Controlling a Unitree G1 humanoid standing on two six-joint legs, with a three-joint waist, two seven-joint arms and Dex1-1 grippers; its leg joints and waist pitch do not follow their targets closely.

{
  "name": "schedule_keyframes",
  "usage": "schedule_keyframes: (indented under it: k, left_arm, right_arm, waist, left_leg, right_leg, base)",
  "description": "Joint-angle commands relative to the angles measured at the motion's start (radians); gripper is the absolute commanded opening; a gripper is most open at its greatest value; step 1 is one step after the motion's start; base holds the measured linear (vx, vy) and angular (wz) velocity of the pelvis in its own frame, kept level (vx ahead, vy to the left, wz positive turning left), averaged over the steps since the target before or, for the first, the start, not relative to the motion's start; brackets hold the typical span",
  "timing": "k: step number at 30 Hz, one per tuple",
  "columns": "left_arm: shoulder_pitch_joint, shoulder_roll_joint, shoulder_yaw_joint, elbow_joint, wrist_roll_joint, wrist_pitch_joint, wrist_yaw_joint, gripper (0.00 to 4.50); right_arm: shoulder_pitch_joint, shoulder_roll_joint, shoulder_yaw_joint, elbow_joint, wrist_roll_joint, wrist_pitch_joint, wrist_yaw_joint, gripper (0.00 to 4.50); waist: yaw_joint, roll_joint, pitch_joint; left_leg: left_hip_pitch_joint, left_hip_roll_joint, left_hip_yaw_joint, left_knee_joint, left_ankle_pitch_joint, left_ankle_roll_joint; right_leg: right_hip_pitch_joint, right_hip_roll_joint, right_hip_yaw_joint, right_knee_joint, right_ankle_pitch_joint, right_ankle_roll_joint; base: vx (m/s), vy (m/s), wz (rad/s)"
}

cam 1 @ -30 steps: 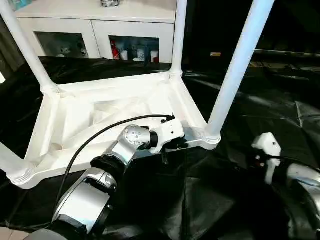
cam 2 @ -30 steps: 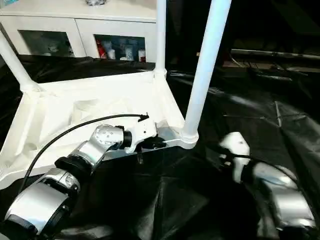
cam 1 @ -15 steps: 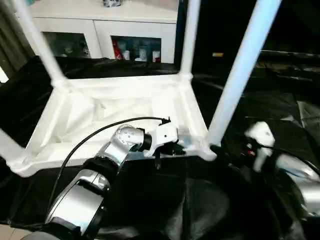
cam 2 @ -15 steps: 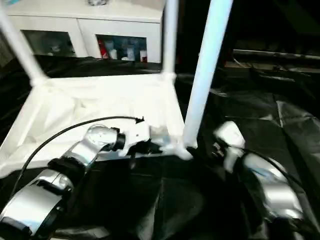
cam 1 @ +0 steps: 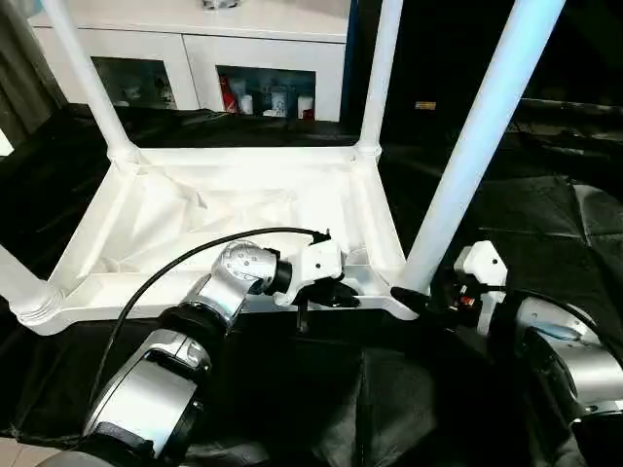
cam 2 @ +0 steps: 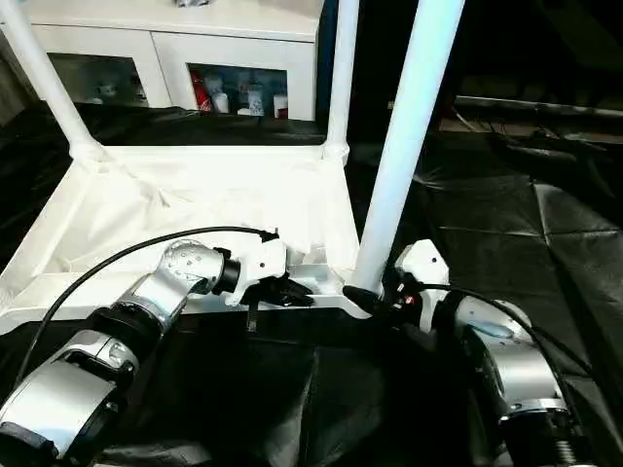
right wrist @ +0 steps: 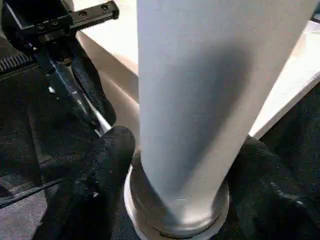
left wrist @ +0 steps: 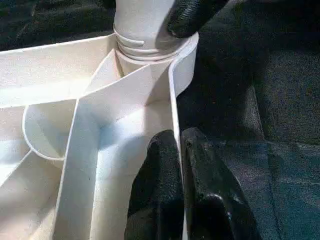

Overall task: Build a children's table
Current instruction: Rotate leg to tighten

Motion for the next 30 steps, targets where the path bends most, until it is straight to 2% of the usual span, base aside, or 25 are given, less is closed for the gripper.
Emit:
schedule_keyframes:
  k: [1,7,11,13,14,15,16,17,18,19,20,21,22,23,24,25,26,27,28,29,30]
  left_arm:
    - [0.046,0.011,-0.061,0.043,0.047,0.020,-0.044,0.00]
    - [0.049,0.011,-0.057,0.045,0.046,0.030,-0.029,0.00]
    - [0.040,0.002,-0.045,0.063,0.055,0.060,0.046,0.00]
    - [0.024,-0.020,-0.025,0.089,0.055,0.085,0.134,0.00]
    - [0.024,-0.020,-0.025,0.089,0.055,0.085,0.134,0.00]
    - [0.012,-0.047,-0.019,0.107,0.064,0.111,0.217,0.00]
    - [0.012,-0.047,-0.019,0.107,0.064,0.111,0.217,0.00]
    - [0.002,-0.082,-0.012,0.120,0.070,0.141,0.303,0.00]
    - [-0.002,-0.098,-0.007,0.125,0.069,0.154,0.340,0.00]
    - [-0.005,-0.109,-0.004,0.127,0.068,0.162,0.362,0.00]
    - [-0.005,-0.109,-0.004,0.127,0.068,0.162,0.362,0.00]
    - [-0.009,-0.144,0.001,0.133,0.064,0.177,0.416,0.00]
    - [-0.007,-0.157,0.002,0.131,0.062,0.178,0.428,0.00]
    - [-0.003,-0.171,0.001,0.128,0.058,0.175,0.428,0.00]
    - [0.000,-0.181,-0.002,0.126,0.055,0.170,0.419,0.00]
    - [0.000,-0.181,-0.002,0.125,0.055,0.170,0.419,0.00]
    - [0.000,-0.182,-0.004,0.125,0.056,0.162,0.417,0.00]
    - [0.000,-0.181,-0.006,0.126,0.058,0.158,0.417,0.00]
    - [0.001,-0.178,-0.007,0.126,0.058,0.152,0.409,0.00]
    - [0.002,-0.175,-0.007,0.126,0.058,0.150,0.404,0.00]
    - [0.004,-0.158,-0.007,0.123,0.057,0.144,0.375,0.00]
  right_arm:
    - [-0.013,0.004,0.010,0.008,-0.011,-0.015,0.008,2.60]
    - [-0.002,0.022,0.015,0.017,-0.007,-0.012,0.000,2.23]
    - [0.023,0.069,0.016,0.029,-0.017,0.007,-0.073,2.10]
    - [0.036,0.142,0.002,0.068,-0.043,0.014,-0.202,2.07]
    - [0.036,0.142,0.002,0.068,-0.043,0.014,-0.202,2.07]
    - [0.039,0.223,-0.014,0.109,-0.067,0.020,-0.345,2.06]
    - [0.039,0.223,-0.014,0.109,-0.067,0.020,-0.345,2.06]
    - [0.023,0.301,-0.029,0.154,-0.092,0.034,-0.486,2.04]
    - [0.012,0.333,-0.034,0.176,-0.102,0.041,-0.546,2.04]
    - [0.004,0.353,-0.038,0.188,-0.109,0.044,-0.581,2.04]
    - [0.004,0.353,-0.038,0.188,-0.109,0.044,-0.581,2.04]
    - [-0.029,0.408,-0.024,0.226,-0.133,0.056,-0.659,2.04]
    - [-0.041,0.424,-0.007,0.233,-0.146,0.054,-0.670,2.04]
    - [-0.052,0.437,0.018,0.237,-0.166,0.044,-0.671,2.04]
    - [-0.062,0.448,0.043,0.240,-0.186,0.023,-0.661,2.04]
    - [-0.062,0.448,0.044,0.240,-0.186,0.023,-0.660,2.38]
    - [-0.066,0.451,0.048,0.242,-0.186,0.012,-0.648,2.58]
    - [-0.068,0.455,0.046,0.245,-0.184,0.006,-0.644,2.58]
    - [-0.072,0.456,0.045,0.247,-0.182,-0.003,-0.634,2.72]
    - [-0.075,0.455,0.047,0.249,-0.186,-0.009,-0.631,2.78]
    - [-0.083,0.434,0.059,0.246,-0.196,-0.027,-0.597,2.88]
  waist:
    - [0.000,-0.022,-0.040]
    - [-0.001,-0.021,-0.039]
    - [-0.004,-0.016,-0.036]
    - [-0.009,-0.015,-0.031]
    - [-0.013,-0.016,-0.028]
    - [-0.017,-0.013,-0.022]
    - [-0.019,-0.012,-0.019]
    - [-0.022,0.010,-0.016]
    - [-0.037,-0.002,-0.009]
    - [-0.045,-0.004,-0.008]
    - [-0.053,-0.004,-0.010]
    - [-0.059,-0.002,-0.011]
    - [-0.061,0.013,-0.013]
    - [-0.071,0.006,-0.015]
    - [-0.077,0.015,-0.013]
    - [-0.079,0.009,-0.014]
    - [-0.080,0.008,-0.015]
    - [-0.080,0.009,-0.018]
    - [-0.079,0.003,-0.020]
    - [-0.078,0.007,-0.019]
    - [-0.077,0.003,-0.020]
  left_leg:
    - [0.004,0.027,-0.007,-0.051,-0.133,0.126]
    - [0.005,0.027,-0.007,-0.051,-0.141,0.124]
    - [0.007,0.027,-0.008,-0.055,-0.177,0.102]
    - [0.009,0.027,-0.008,-0.062,-0.220,0.079]
    - [0.014,0.025,-0.010,-0.067,-0.266,0.052]
    - [0.012,0.025,-0.016,-0.074,-0.314,0.028]
    - [0.017,0.025,-0.015,-0.076,-0.347,0.015]
    - [0.032,0.024,-0.021,-0.077,-0.412,-0.014]
    - [0.032,0.020,-0.028,-0.082,-0.482,-0.035]
    - [0.034,0.018,-0.032,-0.083,-0.517,-0.043]
    - [0.044,0.015,-0.040,-0.082,-0.563,-0.044]
    - [0.042,0.014,-0.043,-0.083,-0.569,-0.036]
    - [0.043,0.014,-0.045,-0.085,-0.569,-0.039]
    - [0.035,0.014,-0.049,-0.090,-0.567,-0.038]
    - [0.031,0.013,-0.053,-0.093,-0.583,-0.037]
    - [0.031,0.012,-0.053,-0.092,-0.587,-0.034]
    - [0.034,0.010,-0.056,-0.092,-0.594,-0.023]
    - [0.028,0.011,-0.056,-0.094,-0.572,-0.013]
    - [0.027,0.011,-0.053,-0.093,-0.559,-0.008]
    - [0.025,0.012,-0.050,-0.093,-0.546,-0.004]
    - [0.020,0.012,-0.050,-0.094,-0.533,0.001]
  right_leg:
    - [0.040,-0.042,0.025,-0.047,-0.017,-0.282]
    - [0.039,-0.042,0.025,-0.048,-0.028,-0.284]
    - [0.036,-0.041,0.025,-0.053,-0.071,-0.279]
    - [0.032,-0.043,0.026,-0.063,-0.150,-0.264]
    - [0.029,-0.042,0.025,-0.071,-0.226,-0.248]
    - [0.028,-0.042,0.023,-0.078,-0.326,-0.217]
    - [0.021,-0.042,0.023,-0.085,-0.378,-0.201]
    - [0.007,-0.047,0.026,-0.095,-0.464,-0.180]
    - [0.004,-0.042,0.019,-0.104,-0.529,-0.153]
    - [0.004,-0.038,0.013,-0.109,-0.575,-0.129]
    - [0.000,-0.040,0.007,-0.119,-0.633,-0.097]
    - [0.002,-0.041,0.007,-0.124,-0.634,-0.085]
    - [0.002,-0.042,0.007,-0.122,-0.615,-0.091]
    - [0.009,-0.040,0.002,-0.123,-0.586,-0.092]
    - [0.011,-0.039,0.001,-0.123,-0.572,-0.094]
    - [0.010,-0.038,0.003,-0.126,-0.566,-0.094]
    - [0.008,-0.038,0.006,-0.126,-0.553,-0.101]
    - [0.013,-0.040,0.009,-0.122,-0.517,-0.114]
    - [0.012,-0.040,0.011,-0.122,-0.498,-0.122]
    - [0.011,-0.040,0.014,-0.118,-0.467,-0.138]
    - [0.014,-0.042,0.015,-0.114,-0.452,-0.148]
  base:
    - [0.000,0.000,0.00]
    - [0.000,0.000,0.00]
    - [0.000,0.000,0.00]
    - [0.000,0.000,0.00]
    - [0.000,0.000,0.00]
    - [0.000,0.000,0.00]
    - [0.000,0.000,0.00]
    - [0.000,0.000,0.00]
    - [-0.060,0.005,-0.01]
    - [-0.073,0.019,-0.08]
    - [-0.073,0.019,-0.08]
    - [0.000,0.000,0.00]
    - [0.000,0.000,0.00]
    - [0.000,0.000,0.00]
    - [0.000,0.000,0.00]
    - [0.000,0.000,0.00]
    - [0.000,0.000,0.00]
    - [0.000,0.000,0.00]
    - [0.000,0.000,0.00]
    - [0.000,0.000,0.00]
    - [0.000,0.000,0.00]
